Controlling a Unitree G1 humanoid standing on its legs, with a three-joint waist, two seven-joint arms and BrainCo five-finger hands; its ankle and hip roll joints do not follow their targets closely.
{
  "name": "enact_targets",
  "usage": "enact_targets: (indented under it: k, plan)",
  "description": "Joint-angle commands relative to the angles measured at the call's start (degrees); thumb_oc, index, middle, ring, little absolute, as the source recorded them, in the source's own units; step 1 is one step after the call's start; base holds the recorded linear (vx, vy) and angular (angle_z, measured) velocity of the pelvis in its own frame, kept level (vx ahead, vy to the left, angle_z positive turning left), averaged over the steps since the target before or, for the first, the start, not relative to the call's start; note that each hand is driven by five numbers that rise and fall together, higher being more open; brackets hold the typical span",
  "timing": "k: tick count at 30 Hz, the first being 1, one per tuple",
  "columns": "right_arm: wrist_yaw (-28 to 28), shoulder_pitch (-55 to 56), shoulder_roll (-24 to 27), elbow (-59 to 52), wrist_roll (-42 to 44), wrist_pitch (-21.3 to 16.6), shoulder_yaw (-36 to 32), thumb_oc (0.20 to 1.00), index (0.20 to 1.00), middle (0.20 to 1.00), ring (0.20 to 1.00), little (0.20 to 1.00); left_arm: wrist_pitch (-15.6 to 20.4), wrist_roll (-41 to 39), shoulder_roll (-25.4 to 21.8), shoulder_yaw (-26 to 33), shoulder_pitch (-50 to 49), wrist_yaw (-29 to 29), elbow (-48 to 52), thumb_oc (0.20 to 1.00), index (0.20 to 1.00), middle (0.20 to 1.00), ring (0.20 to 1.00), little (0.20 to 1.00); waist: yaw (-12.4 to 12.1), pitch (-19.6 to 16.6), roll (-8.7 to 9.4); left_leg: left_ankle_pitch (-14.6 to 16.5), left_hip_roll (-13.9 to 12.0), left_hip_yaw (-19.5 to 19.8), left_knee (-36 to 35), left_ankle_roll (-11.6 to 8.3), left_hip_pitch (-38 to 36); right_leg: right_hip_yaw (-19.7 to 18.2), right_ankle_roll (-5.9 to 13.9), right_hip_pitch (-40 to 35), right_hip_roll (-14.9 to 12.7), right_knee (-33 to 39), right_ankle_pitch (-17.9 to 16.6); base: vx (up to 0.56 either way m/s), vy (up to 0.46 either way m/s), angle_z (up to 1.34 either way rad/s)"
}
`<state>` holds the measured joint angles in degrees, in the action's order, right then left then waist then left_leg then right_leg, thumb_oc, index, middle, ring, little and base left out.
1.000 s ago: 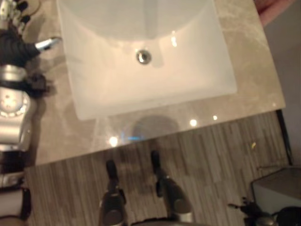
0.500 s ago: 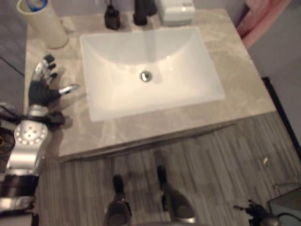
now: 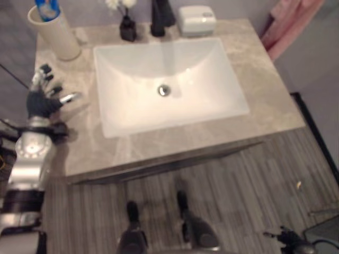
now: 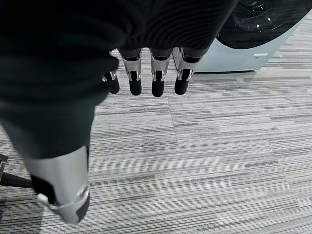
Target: Put brush and paste in cup on sink, flatten towel.
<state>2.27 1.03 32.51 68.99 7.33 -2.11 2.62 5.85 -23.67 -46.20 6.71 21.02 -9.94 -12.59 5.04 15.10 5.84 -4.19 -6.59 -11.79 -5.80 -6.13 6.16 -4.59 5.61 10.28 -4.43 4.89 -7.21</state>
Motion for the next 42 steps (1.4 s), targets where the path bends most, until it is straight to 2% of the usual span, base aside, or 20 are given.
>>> enact_targets:
  k: [1, 27, 42]
  plan:
    - [-0.38, -1.71, 4.57, 3.49, 0.64, 0.37, 3.26, 1.000, 1.000, 1.000, 1.000, 1.000, 2.50, 0.47, -1.71, -1.53, 7.73, -0.70, -2.72, 1.000, 1.000, 1.000, 1.000, 1.000, 0.99, 1.48, 0.55, 3.35, -0.07, 5.26, 0.80, 1.34, -0.20, 1.89, -0.05, -0.75, -0.52, 0.11, -0.48, 0.00, 0.000, 0.00]
    - [-0.25, -0.67, 2.16, 0.31, 2.06, -0.76, 2.98, 1.000, 1.000, 1.000, 1.000, 1.000, 3.64, 0.57, -10.85, -2.53, 16.17, -3.57, -1.89, 1.000, 1.000, 1.000, 1.000, 1.000, 1.60, 7.93, 0.70, 1.74, 0.03, 7.23, 0.80, 1.02, 5.85, 1.92, -0.18, 4.27, -0.39, 0.11, -1.42, 0.00, 0.001, 0.01]
    - [-0.24, 0.34, -0.12, -0.50, 3.18, -1.54, 2.35, 1.000, 1.000, 1.000, 1.000, 1.000, 5.28, 1.32, -12.24, 0.50, 17.41, -6.57, 2.66, 1.000, 1.000, 1.000, 1.000, 1.000, 1.79, 10.95, 1.02, 0.88, 0.02, 8.89, 0.80, 0.73, 9.48, 2.42, -0.24, 7.14, -0.47, 0.11, -1.78, 0.00, -0.004, 0.03]
